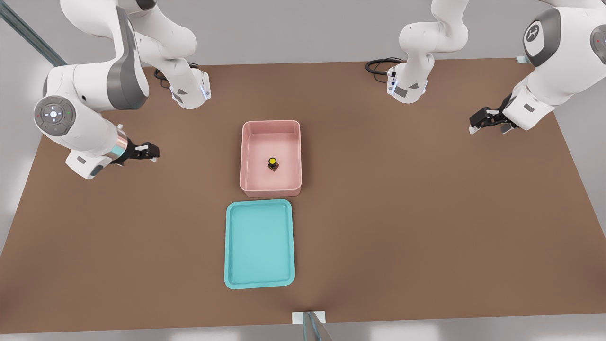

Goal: The left arm remains still, and the right arm places the button from the box into the tray

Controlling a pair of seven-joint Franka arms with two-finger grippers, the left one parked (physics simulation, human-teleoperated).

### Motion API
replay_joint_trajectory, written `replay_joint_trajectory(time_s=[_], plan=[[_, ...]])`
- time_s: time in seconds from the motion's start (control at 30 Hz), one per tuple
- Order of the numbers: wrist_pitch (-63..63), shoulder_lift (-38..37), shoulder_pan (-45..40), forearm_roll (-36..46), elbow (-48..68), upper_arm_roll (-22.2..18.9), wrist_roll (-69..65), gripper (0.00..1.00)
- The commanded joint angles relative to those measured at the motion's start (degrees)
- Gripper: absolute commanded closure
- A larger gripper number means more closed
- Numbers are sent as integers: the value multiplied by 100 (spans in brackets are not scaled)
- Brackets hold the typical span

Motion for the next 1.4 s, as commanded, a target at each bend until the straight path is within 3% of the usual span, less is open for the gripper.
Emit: replay_joint_trajectory(time_s=[0.0,0.03,0.07,0.1,0.13,0.23,0.3,0.43,0.57,0.8,1.03,1.37], plan=[[-44,-4,31,9,4,1,-66,0],[-53,14,109,26,-5,62,-40,0],[-62,120,180,9,4,623,170,0],[-9,409,724,0,39,1056,1681,0],[184,726,1471,35,48,1056,3026,0],[1159,1455,2421,325,-118,1073,5451,0],[1863,1491,2492,316,-840,1073,6788,0],[3497,1350,2413,334,-1894,1082,8010,0],[4122,1640,2457,413,-2114,1082,8688,0],[5325,1798,2290,308,-2738,1073,8705,0],[5413,2009,2360,-413,-2791,1073,9584,0],[5704,2080,2369,-396,-3125,1223,9602,0]])
